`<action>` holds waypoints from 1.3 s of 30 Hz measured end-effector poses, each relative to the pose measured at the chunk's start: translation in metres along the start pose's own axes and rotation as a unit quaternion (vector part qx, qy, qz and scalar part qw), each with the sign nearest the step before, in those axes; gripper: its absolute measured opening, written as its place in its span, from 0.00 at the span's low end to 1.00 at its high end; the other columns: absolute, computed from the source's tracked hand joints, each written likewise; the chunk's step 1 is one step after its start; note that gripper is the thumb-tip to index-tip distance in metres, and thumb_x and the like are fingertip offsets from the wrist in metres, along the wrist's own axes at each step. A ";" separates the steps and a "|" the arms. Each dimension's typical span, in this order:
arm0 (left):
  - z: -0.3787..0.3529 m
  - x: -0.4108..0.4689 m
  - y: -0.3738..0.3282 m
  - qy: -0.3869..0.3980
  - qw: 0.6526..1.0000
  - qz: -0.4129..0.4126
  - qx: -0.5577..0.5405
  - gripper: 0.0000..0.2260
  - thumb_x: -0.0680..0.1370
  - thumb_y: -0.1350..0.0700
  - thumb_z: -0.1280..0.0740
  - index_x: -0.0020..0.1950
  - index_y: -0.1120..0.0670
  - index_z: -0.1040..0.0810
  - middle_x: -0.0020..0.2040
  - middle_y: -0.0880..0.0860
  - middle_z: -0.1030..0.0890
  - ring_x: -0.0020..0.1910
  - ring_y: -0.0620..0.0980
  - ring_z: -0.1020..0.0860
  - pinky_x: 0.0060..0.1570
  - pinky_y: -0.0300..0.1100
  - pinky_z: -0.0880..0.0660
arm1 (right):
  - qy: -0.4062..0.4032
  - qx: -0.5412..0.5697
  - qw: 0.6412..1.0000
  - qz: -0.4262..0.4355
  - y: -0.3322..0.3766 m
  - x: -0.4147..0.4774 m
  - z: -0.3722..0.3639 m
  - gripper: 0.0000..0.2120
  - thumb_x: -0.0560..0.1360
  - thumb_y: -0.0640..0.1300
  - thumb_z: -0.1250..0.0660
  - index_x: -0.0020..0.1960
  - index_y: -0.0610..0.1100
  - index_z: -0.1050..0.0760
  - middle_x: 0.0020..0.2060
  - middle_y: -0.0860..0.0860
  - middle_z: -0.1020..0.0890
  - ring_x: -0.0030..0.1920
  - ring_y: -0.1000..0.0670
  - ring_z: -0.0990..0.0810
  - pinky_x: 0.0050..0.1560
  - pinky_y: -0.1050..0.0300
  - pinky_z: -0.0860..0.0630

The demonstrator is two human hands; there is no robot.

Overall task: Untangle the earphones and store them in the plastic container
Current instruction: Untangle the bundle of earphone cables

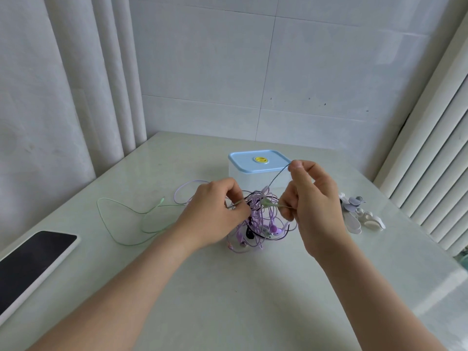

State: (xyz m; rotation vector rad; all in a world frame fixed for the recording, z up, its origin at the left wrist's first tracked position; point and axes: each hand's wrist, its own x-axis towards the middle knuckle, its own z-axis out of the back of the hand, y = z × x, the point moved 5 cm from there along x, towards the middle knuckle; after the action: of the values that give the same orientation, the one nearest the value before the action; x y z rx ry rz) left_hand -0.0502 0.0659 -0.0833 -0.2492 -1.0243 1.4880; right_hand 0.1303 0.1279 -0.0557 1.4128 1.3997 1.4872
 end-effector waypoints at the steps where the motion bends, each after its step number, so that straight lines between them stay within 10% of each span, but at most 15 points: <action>1: 0.002 0.001 0.000 -0.014 1.000 0.000 -0.002 0.06 0.76 0.54 0.26 0.42 0.48 0.22 0.36 0.38 0.20 0.26 0.44 0.29 0.30 0.33 0.35 | 0.013 0.010 1.000 -0.019 0.000 -0.001 -0.001 0.07 0.85 0.44 0.35 0.50 0.42 0.25 0.26 0.49 0.39 0.26 0.48 0.40 0.26 0.57 0.35; 12: 0.002 0.003 -0.003 -0.010 0.996 -0.008 -0.087 0.06 0.81 0.56 0.29 0.47 0.51 0.25 0.46 0.47 0.18 0.28 0.48 0.28 0.32 0.34 0.32 | 0.124 0.021 0.987 -0.104 -0.015 -0.005 -0.015 0.06 0.82 0.42 0.30 0.50 0.41 0.25 0.32 0.46 0.25 0.30 0.46 0.25 0.35 0.52 0.34; 17: 0.002 0.003 0.002 0.008 0.989 0.051 -0.142 0.05 0.82 0.57 0.29 0.51 0.53 0.25 0.45 0.51 0.18 0.28 0.59 0.18 0.29 0.54 0.21 | 0.130 -0.016 0.989 -0.071 -0.014 -0.001 -0.009 0.11 0.74 0.31 0.24 0.51 0.41 0.23 0.41 0.44 0.24 0.38 0.46 0.26 0.41 0.52 0.27; 26: 0.018 0.011 0.014 -0.033 0.988 0.076 -0.131 0.05 0.83 0.56 0.31 0.50 0.49 0.16 0.39 0.47 0.14 0.37 0.46 0.22 0.45 0.46 0.23 | 0.112 -0.053 0.989 -0.076 -0.013 -0.001 -0.003 0.10 0.75 0.32 0.24 0.53 0.40 0.21 0.40 0.40 0.14 0.37 0.43 0.21 0.42 0.52 0.24; 35: 0.018 0.012 0.002 0.037 0.924 0.122 -0.362 0.14 0.85 0.62 0.42 0.52 0.58 0.16 0.39 0.56 0.20 0.28 0.50 0.37 0.31 0.42 0.40 | 0.226 0.046 0.970 -0.078 0.003 -0.017 -0.023 0.04 0.81 0.40 0.32 0.54 0.40 0.21 0.38 0.40 0.17 0.35 0.44 0.21 0.34 0.57 0.26; 39: 0.017 0.009 -0.002 0.067 0.935 0.113 -0.330 0.15 0.85 0.60 0.42 0.51 0.56 0.15 0.41 0.55 0.17 0.35 0.55 0.28 0.37 0.46 0.30 | 0.231 0.020 0.972 -0.027 0.007 -0.020 -0.025 0.17 0.76 0.36 0.26 0.64 0.40 0.23 0.44 0.40 0.13 0.43 0.43 0.16 0.43 0.56 0.22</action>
State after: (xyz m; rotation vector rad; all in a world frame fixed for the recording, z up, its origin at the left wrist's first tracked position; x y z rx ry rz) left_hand -0.0620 0.0662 -0.0683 -0.9617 -1.3944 1.2582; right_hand 0.1120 0.1015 -0.0504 1.0770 1.7348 1.8393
